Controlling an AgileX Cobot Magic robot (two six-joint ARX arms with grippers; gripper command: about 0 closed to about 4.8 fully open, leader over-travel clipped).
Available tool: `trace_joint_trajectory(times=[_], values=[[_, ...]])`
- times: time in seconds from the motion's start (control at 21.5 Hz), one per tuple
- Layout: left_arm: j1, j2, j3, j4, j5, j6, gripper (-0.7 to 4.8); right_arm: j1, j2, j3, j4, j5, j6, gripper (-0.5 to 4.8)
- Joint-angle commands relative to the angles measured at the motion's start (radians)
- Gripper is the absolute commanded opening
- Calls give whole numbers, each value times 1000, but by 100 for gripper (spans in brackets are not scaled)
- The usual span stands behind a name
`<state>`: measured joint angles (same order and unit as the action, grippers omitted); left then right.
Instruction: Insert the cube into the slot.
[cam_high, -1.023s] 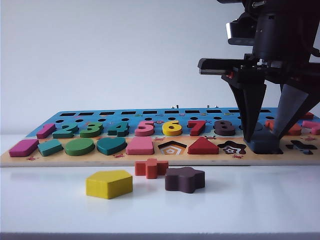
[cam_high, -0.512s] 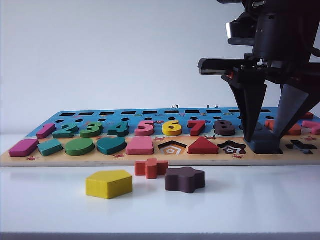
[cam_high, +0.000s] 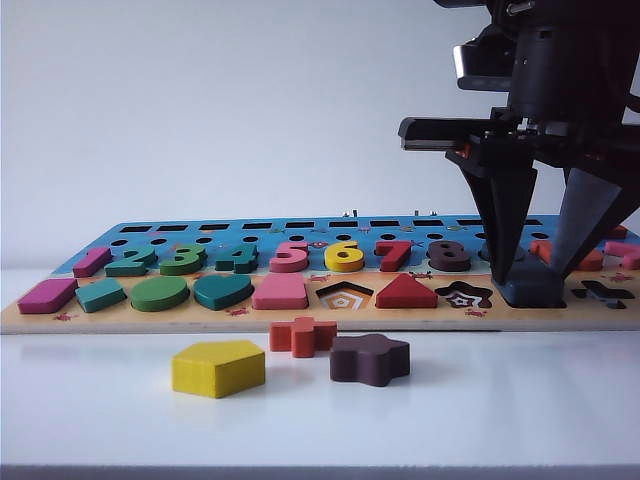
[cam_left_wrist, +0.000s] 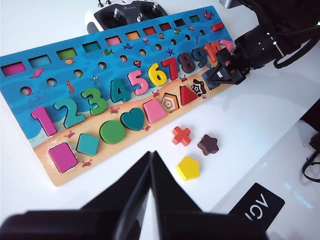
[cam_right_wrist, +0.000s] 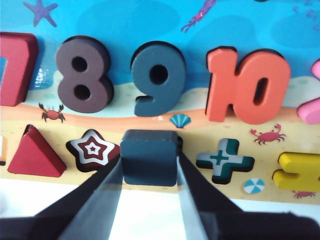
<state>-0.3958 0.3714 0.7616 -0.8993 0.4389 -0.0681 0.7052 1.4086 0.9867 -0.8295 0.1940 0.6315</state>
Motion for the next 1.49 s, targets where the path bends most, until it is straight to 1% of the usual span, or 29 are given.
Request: trace_joint_trajectory(times=[0.05,0.84,1.49], values=[[1,0,4,10,2,0,7,0,-8,3,-13,19,0,-5],[1,0,4,10,2,0,7,1,-10,3,23,8,4,-5],[1,0,4,10,2,0,7,1,-10,3,-2,-3,4,-5]])
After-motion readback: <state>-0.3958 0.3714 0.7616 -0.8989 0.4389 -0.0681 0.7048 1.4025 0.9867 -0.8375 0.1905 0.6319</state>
